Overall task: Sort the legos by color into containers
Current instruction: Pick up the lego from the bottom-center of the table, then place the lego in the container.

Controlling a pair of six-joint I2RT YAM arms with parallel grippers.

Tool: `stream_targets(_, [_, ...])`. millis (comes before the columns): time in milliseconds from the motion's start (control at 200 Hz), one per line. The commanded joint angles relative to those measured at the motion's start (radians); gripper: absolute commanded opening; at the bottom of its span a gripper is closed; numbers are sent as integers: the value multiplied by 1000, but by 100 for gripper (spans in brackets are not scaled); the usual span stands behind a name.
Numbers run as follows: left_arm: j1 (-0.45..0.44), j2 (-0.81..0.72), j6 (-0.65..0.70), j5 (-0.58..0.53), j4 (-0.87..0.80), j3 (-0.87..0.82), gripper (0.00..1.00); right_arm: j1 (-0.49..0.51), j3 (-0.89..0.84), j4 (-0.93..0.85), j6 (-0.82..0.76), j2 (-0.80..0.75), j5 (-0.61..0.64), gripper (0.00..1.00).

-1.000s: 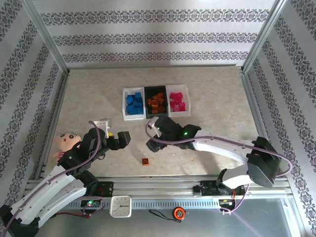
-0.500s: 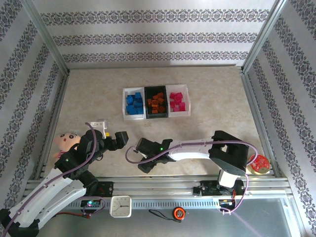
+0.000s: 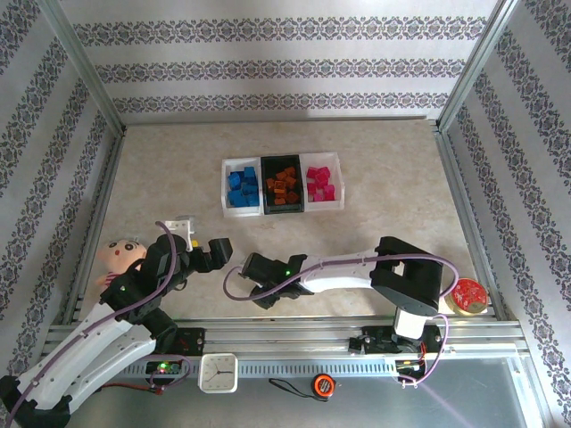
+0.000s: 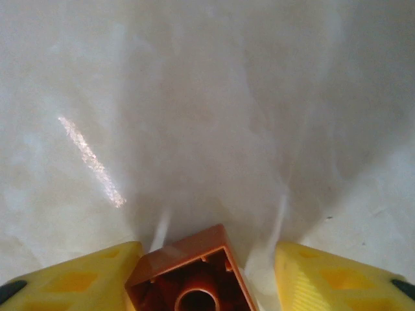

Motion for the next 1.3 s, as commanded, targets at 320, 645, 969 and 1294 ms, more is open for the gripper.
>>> stream_targets(320, [12,22,-6,1,22,-4,100,-171,-66,-3,-36,-297,82,31])
stream_targets(645, [12,64,-14,4,58,-8,100,-607,166,43,20,-221,28,30])
stream_targets(969, [12,75,-16,-17,74,-19,100,-773,418,5,108,96,118,33])
stream_targets(1294, [12,83,-23,-121,79,-14,100,-799,522,3,77,166,16,74])
